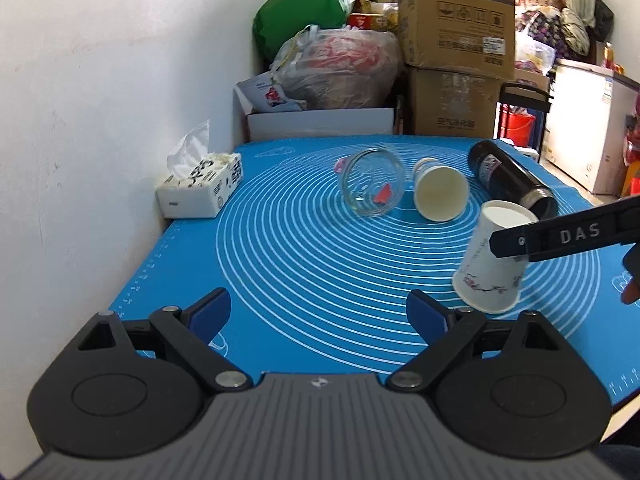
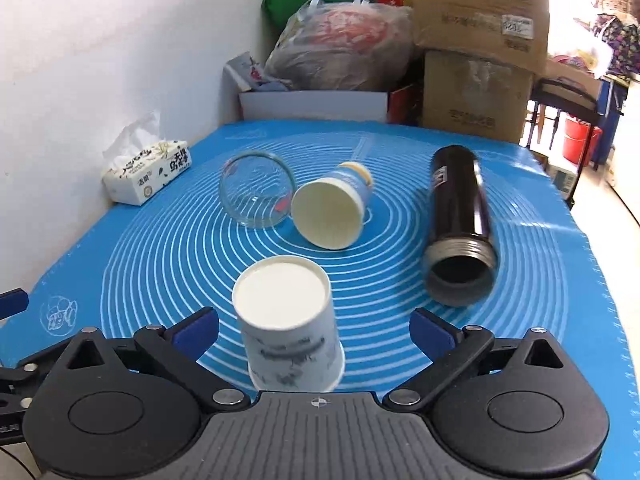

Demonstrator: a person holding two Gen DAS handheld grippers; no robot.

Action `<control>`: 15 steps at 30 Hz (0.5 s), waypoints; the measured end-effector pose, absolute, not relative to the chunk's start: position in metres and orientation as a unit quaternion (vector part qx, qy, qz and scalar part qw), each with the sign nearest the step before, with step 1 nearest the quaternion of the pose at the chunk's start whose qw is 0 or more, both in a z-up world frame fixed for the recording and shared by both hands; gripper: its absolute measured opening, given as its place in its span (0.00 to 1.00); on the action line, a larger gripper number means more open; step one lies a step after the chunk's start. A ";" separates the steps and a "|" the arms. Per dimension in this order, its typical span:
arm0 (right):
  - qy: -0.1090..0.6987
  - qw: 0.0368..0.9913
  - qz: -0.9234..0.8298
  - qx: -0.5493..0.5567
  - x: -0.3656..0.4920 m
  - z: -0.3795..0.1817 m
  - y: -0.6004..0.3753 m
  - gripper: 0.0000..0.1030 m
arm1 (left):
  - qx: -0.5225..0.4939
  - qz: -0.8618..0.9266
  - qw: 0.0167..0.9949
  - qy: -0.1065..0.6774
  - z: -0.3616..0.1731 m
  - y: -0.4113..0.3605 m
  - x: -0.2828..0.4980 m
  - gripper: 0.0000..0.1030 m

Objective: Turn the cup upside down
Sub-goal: 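Set the cup upside down on the mat and open the right tool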

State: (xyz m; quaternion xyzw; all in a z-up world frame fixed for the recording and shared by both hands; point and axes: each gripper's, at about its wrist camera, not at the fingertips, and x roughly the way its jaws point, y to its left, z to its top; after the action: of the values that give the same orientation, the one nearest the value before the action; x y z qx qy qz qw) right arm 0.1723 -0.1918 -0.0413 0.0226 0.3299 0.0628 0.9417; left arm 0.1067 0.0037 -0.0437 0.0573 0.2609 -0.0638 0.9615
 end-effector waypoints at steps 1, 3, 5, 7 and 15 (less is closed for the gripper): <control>0.328 0.942 0.061 0.023 0.166 -0.039 -0.193 1.00 | 0.058 -0.064 0.962 0.260 -0.043 0.002 0.105 0.91; 0.323 0.944 0.053 0.027 0.153 -0.035 -0.195 1.00 | 0.054 -0.066 0.961 0.261 -0.040 0.001 0.099 0.91; 0.318 0.946 0.049 0.037 0.139 -0.032 -0.199 1.00 | 0.052 -0.069 0.961 0.262 -0.038 -0.001 0.094 0.91; 0.312 0.948 0.042 0.043 0.126 -0.029 -0.202 1.00 | 0.055 -0.071 0.962 0.260 -0.036 -0.003 0.088 0.91; 0.283 0.957 0.033 0.055 0.075 -0.022 -0.204 1.00 | 0.062 -0.071 0.964 0.247 -0.025 -0.012 0.064 0.91</control>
State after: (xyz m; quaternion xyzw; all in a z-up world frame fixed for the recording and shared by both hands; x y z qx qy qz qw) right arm 0.0750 -0.2041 -0.0217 0.0549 0.2825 0.0332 0.9571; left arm 0.0641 -0.0119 -0.0251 0.0617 0.2468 -0.0714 0.9645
